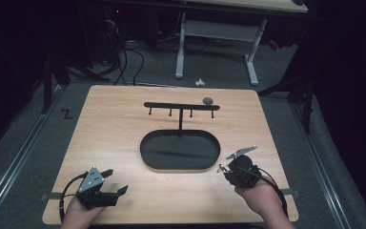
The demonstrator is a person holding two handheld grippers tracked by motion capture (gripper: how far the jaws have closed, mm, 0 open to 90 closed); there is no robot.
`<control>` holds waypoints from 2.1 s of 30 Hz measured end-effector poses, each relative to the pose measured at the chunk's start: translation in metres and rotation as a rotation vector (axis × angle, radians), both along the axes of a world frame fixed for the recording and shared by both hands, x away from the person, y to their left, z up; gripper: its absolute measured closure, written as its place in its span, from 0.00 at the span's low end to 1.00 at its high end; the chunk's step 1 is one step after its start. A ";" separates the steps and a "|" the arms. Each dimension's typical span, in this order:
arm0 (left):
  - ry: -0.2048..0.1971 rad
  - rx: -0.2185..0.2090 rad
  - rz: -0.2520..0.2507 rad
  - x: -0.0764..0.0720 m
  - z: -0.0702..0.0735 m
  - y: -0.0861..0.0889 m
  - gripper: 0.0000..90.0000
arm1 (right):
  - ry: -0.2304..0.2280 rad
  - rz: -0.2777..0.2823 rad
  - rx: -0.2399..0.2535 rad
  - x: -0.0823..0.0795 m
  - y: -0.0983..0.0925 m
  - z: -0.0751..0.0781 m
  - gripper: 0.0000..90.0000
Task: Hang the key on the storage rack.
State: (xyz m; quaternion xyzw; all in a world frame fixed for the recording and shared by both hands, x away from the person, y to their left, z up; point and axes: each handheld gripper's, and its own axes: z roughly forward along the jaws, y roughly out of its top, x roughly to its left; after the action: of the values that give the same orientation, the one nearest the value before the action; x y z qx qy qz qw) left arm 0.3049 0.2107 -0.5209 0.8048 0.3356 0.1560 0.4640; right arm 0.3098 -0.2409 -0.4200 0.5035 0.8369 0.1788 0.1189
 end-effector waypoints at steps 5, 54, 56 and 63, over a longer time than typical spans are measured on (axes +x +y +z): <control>0.002 0.001 -0.003 0.001 0.000 0.000 0.19 | 0.026 -0.009 -0.015 0.005 -0.003 0.011 0.94; 0.012 -0.006 -0.011 0.001 -0.001 0.002 0.19 | 0.017 -0.027 -0.022 0.071 0.021 0.095 0.94; 0.012 -0.011 -0.008 0.001 -0.001 0.002 0.19 | 0.018 -0.028 -0.021 0.074 0.021 0.096 0.94; 0.012 -0.009 -0.008 0.001 -0.001 0.002 0.19 | 0.006 -0.031 -0.025 0.083 0.024 0.102 0.94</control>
State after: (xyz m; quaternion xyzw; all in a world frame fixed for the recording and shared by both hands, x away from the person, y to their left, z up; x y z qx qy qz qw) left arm 0.3060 0.2128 -0.5216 0.8050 0.3357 0.1478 0.4663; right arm 0.3926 -0.2167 -0.3177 0.5154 0.8316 0.1649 0.1251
